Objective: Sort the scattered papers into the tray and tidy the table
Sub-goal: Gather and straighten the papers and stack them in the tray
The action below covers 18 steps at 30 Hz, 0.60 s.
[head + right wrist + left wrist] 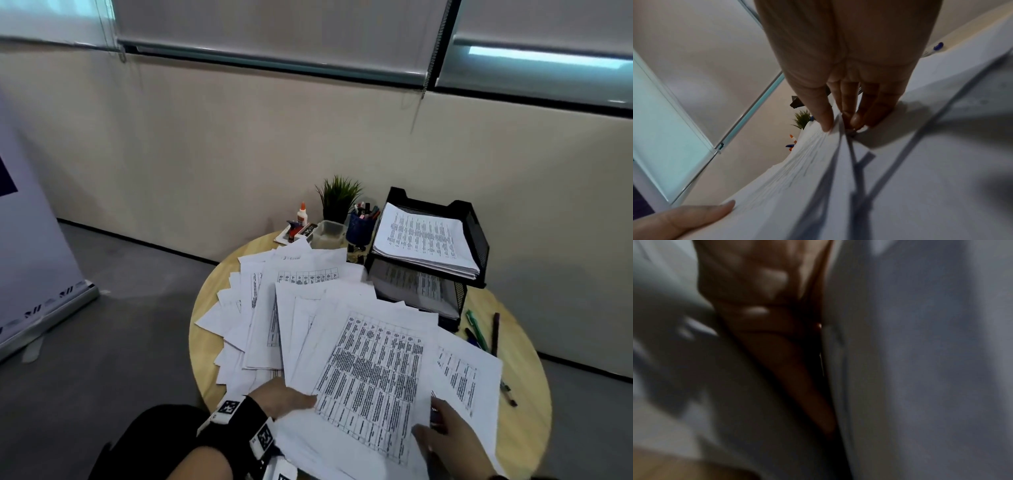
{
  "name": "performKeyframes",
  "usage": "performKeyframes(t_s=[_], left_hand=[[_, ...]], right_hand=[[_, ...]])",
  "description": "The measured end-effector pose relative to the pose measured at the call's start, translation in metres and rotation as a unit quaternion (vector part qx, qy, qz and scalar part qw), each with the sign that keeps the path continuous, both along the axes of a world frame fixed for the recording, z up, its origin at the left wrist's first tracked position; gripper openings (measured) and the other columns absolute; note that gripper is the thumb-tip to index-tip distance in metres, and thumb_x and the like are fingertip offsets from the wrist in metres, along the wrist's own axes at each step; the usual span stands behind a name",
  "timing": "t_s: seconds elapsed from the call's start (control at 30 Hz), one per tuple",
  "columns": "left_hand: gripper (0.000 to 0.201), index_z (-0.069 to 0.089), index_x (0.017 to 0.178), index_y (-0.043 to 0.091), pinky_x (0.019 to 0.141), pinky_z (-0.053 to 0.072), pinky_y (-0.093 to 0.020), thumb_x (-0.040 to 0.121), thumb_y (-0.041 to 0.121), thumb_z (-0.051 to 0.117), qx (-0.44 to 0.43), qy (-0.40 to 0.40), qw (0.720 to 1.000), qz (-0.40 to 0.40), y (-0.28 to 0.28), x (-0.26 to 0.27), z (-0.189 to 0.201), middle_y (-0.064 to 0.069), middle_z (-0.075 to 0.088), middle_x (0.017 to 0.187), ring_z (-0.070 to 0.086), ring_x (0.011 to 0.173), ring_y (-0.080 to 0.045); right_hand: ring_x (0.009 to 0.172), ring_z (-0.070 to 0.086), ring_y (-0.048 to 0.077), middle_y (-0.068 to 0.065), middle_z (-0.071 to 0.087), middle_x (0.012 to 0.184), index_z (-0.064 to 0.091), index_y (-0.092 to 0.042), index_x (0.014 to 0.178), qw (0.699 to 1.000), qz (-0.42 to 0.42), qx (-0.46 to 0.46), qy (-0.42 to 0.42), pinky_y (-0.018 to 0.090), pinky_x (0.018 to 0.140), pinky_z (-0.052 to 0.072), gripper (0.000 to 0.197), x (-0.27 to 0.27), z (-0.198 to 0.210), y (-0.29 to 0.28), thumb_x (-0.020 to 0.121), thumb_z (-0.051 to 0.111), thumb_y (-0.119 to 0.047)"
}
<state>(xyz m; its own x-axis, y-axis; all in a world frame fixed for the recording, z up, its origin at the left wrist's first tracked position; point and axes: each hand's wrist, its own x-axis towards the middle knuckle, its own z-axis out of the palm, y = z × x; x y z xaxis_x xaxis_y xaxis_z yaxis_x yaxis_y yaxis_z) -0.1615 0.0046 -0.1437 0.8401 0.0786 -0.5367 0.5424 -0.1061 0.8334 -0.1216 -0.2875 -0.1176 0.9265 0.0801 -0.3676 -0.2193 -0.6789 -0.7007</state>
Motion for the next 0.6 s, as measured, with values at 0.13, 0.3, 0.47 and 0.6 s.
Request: performKeyframes(t_s=[0.13, 0.3, 0.47, 0.6], left_hand=[[0.048, 0.062, 0.116, 0.005, 0.077, 0.049, -0.018, 0.071, 0.017, 0.076, -0.048, -0.025, 0.998, 0.026, 0.004, 0.001, -0.003, 0.005, 0.069, 0.093, 0.064, 0.091, -0.013], [0.03, 0.064, 0.1, 0.006, 0.062, 0.048, -0.012, 0.072, 0.002, 0.074, -0.062, -0.054, 0.996, 0.041, 0.002, 0.001, 0.002, 0.007, 0.069, 0.08, 0.065, 0.08, -0.01], [0.051, 0.064, 0.1, 0.006, 0.087, 0.045, -0.03, 0.052, 0.021, 0.072, -0.053, -0.075, 0.992, 0.088, 0.014, 0.002, 0.007, -0.008, 0.068, 0.096, 0.061, 0.098, -0.025], [0.052, 0.059, 0.114, -0.011, 0.092, 0.044, -0.035, 0.066, 0.0, 0.077, -0.061, -0.076, 0.985, 0.143, 0.022, 0.004, 0.003, -0.015, 0.067, 0.1, 0.06, 0.099, -0.028]], right_hand=[[0.11, 0.054, 0.027, 0.008, 0.058, 0.119, 0.052, -0.019, 0.116, 0.976, -0.068, -0.203, -0.046, 0.03, 0.088, 0.042, 0.049, 0.001, 0.0, -0.011, 0.074, 0.061, -0.042], [0.107, 0.052, 0.028, 0.006, 0.052, 0.108, 0.045, -0.02, 0.106, 0.967, -0.078, -0.243, 0.007, 0.032, 0.085, 0.046, 0.057, 0.002, 0.008, -0.016, 0.065, 0.063, -0.055], [0.115, 0.048, 0.03, 0.01, 0.047, 0.116, 0.045, -0.019, 0.114, 0.967, -0.073, -0.24, 0.039, 0.034, 0.095, 0.043, 0.066, -0.001, 0.016, -0.015, 0.065, 0.068, -0.056], [0.112, 0.045, 0.03, 0.009, 0.044, 0.108, 0.046, -0.019, 0.111, 0.962, -0.07, -0.261, 0.033, 0.033, 0.093, 0.041, 0.064, -0.002, 0.02, -0.017, 0.064, 0.068, -0.055]])
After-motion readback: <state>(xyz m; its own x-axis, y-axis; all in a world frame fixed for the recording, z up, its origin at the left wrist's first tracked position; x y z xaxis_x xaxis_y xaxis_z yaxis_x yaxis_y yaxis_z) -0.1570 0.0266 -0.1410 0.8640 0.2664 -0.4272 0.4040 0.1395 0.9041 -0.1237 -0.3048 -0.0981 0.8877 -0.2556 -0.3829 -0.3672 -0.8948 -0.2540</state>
